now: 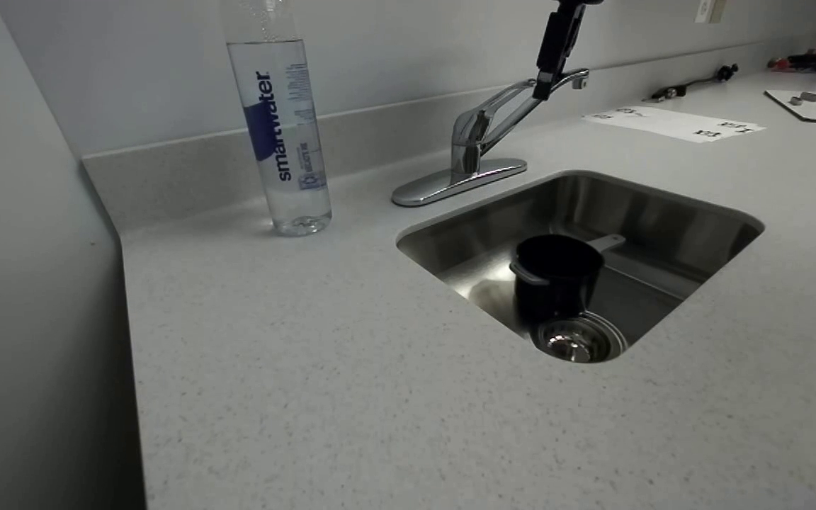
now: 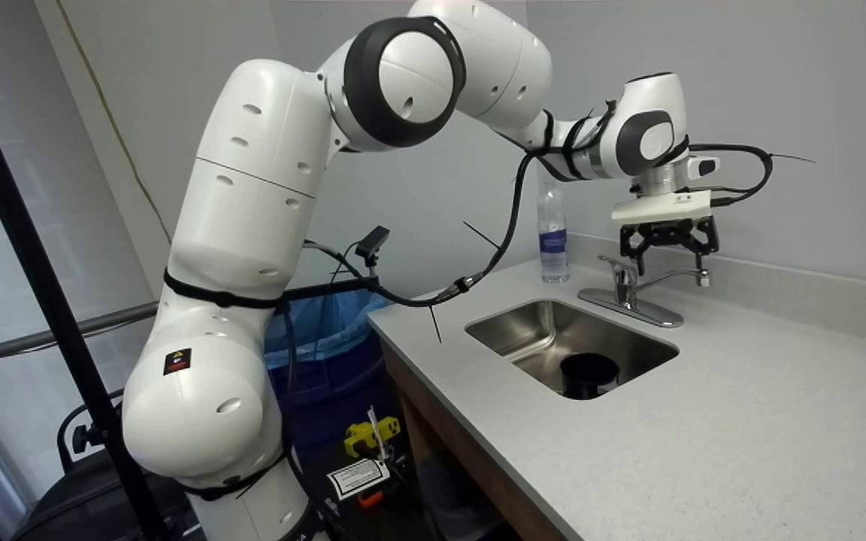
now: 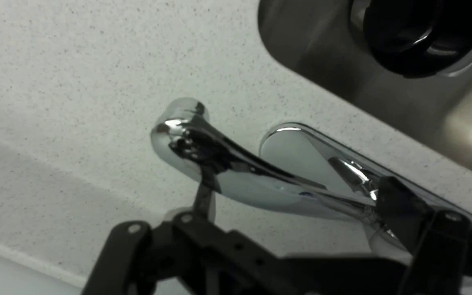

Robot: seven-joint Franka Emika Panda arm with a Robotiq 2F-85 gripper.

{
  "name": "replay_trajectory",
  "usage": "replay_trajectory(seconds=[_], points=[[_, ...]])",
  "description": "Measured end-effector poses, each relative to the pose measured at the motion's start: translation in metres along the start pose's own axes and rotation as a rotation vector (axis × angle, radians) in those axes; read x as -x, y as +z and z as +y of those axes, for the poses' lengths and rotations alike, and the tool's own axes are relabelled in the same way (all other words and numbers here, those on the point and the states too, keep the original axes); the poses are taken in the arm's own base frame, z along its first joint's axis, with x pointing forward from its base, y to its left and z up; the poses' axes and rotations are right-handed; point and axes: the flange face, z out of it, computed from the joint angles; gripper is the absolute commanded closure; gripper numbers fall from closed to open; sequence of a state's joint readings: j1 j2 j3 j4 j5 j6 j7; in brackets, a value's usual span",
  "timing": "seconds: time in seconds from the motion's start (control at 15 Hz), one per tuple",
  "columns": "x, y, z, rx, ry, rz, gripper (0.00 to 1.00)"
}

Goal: Move the faucet spout from the right to the left

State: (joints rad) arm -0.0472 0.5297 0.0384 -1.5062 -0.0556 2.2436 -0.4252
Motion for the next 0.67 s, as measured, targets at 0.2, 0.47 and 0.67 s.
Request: replay_trajectory(seconds=[0.2,0.47,0.67], points=[[0.007,-0.004,-0.009,-0.016,-0.052,-0.023,0.0],[0.009,-0.009,-0.032,-0.042,-0.118,-0.023,0.0],[0.004,-0.011,-0.059,-0.092,-0.146,-0.03,0.0]])
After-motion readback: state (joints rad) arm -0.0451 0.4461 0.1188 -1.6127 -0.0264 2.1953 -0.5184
